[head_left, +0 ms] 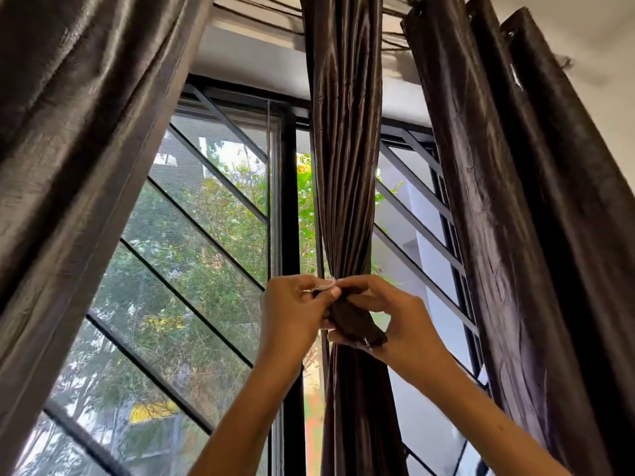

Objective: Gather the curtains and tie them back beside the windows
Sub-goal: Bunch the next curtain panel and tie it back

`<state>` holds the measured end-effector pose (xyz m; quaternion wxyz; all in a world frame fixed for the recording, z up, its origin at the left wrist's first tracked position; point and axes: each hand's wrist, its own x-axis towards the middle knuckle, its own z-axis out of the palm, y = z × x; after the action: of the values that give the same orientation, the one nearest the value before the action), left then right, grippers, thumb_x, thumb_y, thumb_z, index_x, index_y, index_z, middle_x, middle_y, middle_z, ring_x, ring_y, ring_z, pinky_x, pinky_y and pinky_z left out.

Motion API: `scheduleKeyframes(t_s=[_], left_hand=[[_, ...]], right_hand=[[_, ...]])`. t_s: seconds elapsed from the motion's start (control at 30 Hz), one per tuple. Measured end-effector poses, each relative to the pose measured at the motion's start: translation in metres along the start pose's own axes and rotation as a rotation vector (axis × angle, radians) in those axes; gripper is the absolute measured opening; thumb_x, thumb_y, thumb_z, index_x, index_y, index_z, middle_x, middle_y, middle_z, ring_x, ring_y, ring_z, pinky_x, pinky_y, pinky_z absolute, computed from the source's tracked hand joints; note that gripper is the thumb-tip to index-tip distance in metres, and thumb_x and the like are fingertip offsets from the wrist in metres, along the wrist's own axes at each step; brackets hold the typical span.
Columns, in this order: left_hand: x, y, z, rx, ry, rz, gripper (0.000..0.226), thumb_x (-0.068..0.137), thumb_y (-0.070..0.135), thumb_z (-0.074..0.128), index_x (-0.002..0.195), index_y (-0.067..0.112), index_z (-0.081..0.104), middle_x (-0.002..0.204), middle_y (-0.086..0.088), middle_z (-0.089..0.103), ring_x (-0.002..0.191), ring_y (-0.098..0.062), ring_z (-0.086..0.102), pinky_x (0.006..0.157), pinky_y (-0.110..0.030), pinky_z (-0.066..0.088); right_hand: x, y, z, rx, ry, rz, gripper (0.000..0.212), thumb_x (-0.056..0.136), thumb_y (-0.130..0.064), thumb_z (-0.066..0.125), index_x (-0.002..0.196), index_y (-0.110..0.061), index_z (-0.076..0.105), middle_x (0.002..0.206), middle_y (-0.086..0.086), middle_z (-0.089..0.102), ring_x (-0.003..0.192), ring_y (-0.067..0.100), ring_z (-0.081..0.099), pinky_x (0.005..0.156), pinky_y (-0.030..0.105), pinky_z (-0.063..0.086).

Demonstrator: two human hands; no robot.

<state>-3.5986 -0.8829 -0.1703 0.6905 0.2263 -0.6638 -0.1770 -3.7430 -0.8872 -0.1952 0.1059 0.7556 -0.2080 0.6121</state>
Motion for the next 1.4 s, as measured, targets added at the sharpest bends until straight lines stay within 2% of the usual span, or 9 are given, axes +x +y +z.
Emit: scheduleKeyframes(t_s=[0.2, 0.33, 0.53, 0.67, 0.9, 1.03, 1.1, 1.23, 1.4], left_hand=[[-0.005, -0.008, 0.009, 0.125, 0.042, 0.130, 0.011, 0.085, 0.005, 0.066, 0.094, 0.004, 0.074, 0.071, -0.007, 0.072, 0.058, -0.015, 0.070, 0.051, -0.023, 0.055], [-0.011, -0.015, 0.010, 0.762, 0.209, 0.585, 0.021, 0.081, 0.013, 0.061, 0.097, 0.020, 0.074, 0.067, -0.006, 0.070, 0.057, -0.026, 0.066, 0.045, -0.027, 0.050], [-0.014, -0.017, 0.018, 0.861, 0.142, 0.810, 0.011, 0.079, 0.006, 0.060, 0.089, 0.010, 0.062, 0.093, -0.008, 0.057, 0.088, -0.024, 0.051, 0.059, -0.030, 0.047], [-0.004, -0.020, 0.020, 0.770, 0.046, 0.854, 0.007, 0.085, 0.016, 0.048, 0.087, 0.012, 0.053, 0.086, -0.005, 0.056, 0.083, -0.018, 0.046, 0.073, -0.032, 0.037], [-0.008, -0.023, 0.019, 0.829, 0.121, 0.956, 0.006, 0.086, 0.015, 0.048, 0.083, 0.012, 0.052, 0.077, -0.003, 0.058, 0.076, -0.013, 0.035, 0.071, -0.028, 0.032], [-0.007, -0.026, 0.018, 0.822, 0.131, 0.939, 0.013, 0.091, 0.020, 0.042, 0.085, 0.013, 0.050, 0.079, -0.003, 0.057, 0.077, -0.016, 0.042, 0.073, -0.030, 0.033], [-0.006, -0.026, 0.018, 0.813, 0.140, 0.937, 0.010, 0.092, 0.022, 0.043, 0.086, 0.014, 0.048, 0.079, -0.002, 0.057, 0.077, -0.018, 0.045, 0.074, -0.032, 0.033], [-0.006, -0.024, 0.020, 0.876, 0.205, 0.945, 0.014, 0.091, 0.025, 0.046, 0.086, 0.014, 0.051, 0.077, 0.000, 0.060, 0.081, -0.018, 0.049, 0.075, -0.031, 0.032], [-0.004, -0.019, 0.022, 0.994, 0.261, 0.931, 0.016, 0.088, 0.026, 0.049, 0.080, 0.014, 0.056, 0.069, 0.001, 0.059, 0.075, -0.022, 0.058, 0.075, -0.031, 0.028]], right_hand=[[-0.002, 0.001, 0.000, -0.075, 0.092, 0.008, 0.024, 0.073, 0.001, 0.072, 0.081, -0.021, 0.066, 0.079, -0.012, 0.071, 0.078, 0.005, 0.068, 0.074, 0.024, 0.054], [-0.015, -0.001, 0.002, -0.069, 0.119, 0.011, 0.035, 0.066, 0.015, 0.066, 0.086, -0.013, 0.073, 0.090, -0.018, 0.072, 0.089, -0.007, 0.065, 0.078, 0.011, 0.049], [-0.026, -0.001, 0.002, -0.236, 0.134, -0.017, 0.048, 0.061, 0.003, 0.056, 0.098, -0.023, 0.071, 0.094, -0.016, 0.071, 0.090, 0.001, 0.066, 0.078, 0.023, 0.054], [-0.034, -0.003, 0.001, -0.262, 0.128, 0.030, 0.040, 0.075, -0.008, 0.064, 0.109, -0.029, 0.062, 0.089, -0.012, 0.071, 0.080, 0.011, 0.067, 0.072, 0.036, 0.054], [-0.041, -0.007, -0.001, -0.341, 0.218, -0.079, 0.038, 0.071, 0.000, 0.063, 0.101, -0.023, 0.067, 0.104, -0.010, 0.056, 0.096, 0.007, 0.057, 0.080, 0.014, 0.045], [-0.031, -0.004, -0.009, -0.402, 0.249, -0.112, 0.024, 0.081, -0.006, 0.058, 0.099, -0.020, 0.064, 0.114, -0.010, 0.058, 0.108, 0.015, 0.056, 0.089, 0.030, 0.046], [-0.022, -0.002, -0.012, -0.290, 0.199, -0.043, 0.015, 0.090, -0.012, 0.050, 0.097, -0.022, 0.060, 0.101, -0.013, 0.064, 0.101, 0.021, 0.059, 0.089, 0.041, 0.047], [-0.005, -0.005, -0.013, -0.189, 0.279, 0.107, 0.020, 0.095, -0.018, 0.050, 0.084, -0.031, 0.061, 0.079, -0.017, 0.065, 0.080, 0.002, 0.061, 0.075, 0.020, 0.045], [0.004, 0.000, -0.003, -0.106, 0.402, 0.289, 0.015, 0.085, -0.019, 0.069, 0.078, -0.026, 0.059, 0.072, -0.004, 0.070, 0.064, 0.003, 0.064, 0.065, 0.028, 0.049]])
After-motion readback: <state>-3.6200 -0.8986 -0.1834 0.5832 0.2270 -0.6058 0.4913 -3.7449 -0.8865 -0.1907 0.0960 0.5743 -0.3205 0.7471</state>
